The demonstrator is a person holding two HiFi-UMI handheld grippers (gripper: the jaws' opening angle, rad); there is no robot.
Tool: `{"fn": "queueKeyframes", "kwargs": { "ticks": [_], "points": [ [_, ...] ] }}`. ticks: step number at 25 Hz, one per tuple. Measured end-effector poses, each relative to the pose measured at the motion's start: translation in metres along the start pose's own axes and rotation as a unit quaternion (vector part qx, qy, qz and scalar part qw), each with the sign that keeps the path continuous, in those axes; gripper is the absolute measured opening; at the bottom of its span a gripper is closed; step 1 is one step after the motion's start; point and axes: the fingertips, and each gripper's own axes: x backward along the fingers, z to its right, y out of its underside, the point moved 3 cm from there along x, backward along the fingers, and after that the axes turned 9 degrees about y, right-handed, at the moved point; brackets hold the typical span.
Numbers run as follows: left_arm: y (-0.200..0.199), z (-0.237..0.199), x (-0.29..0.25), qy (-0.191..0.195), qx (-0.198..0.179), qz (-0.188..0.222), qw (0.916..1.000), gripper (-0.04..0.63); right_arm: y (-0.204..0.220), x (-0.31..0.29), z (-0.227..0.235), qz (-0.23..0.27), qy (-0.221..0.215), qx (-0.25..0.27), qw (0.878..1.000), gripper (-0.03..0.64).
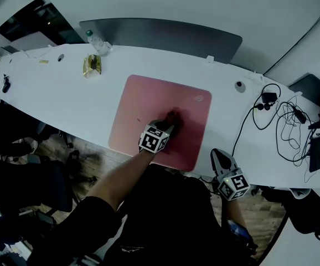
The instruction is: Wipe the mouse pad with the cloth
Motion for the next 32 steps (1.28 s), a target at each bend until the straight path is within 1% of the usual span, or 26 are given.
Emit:
{"fn": "queueKeyframes", "kwargs": {
  "ticks": [10, 18, 22, 27, 32],
  "points": [
    [0.018, -0.067, 0.05, -0.031, 0.02, 0.012, 0.9992, 0.089, -0.003, -0.034, -0.041, -0.007, -0.011, 0.011, 1.0, 0.025],
    [0.03, -0.123, 0.09, -0.062, 0.041, 0.022, 0.997, 0.091, -0.009, -0.07, -0.073, -0.01, -0.027, 0.017, 0.999, 0.025],
    [0.036, -0.151, 0.11, -0.076, 0.058, 0.031, 0.9949, 0.091, -0.01, -0.085, -0.085, -0.014, -0.03, 0.025, 0.999, 0.025],
    [0.045, -0.187, 0.136, -0.096, 0.088, 0.053, 0.9901, 0.091, -0.012, -0.102, -0.1, -0.015, -0.028, 0.025, 0.999, 0.025],
    [0.049, -0.214, 0.154, -0.105, 0.099, 0.066, 0.9873, 0.091, -0.007, -0.113, -0.113, -0.017, -0.02, 0.022, 0.999, 0.025]
  ]
}}
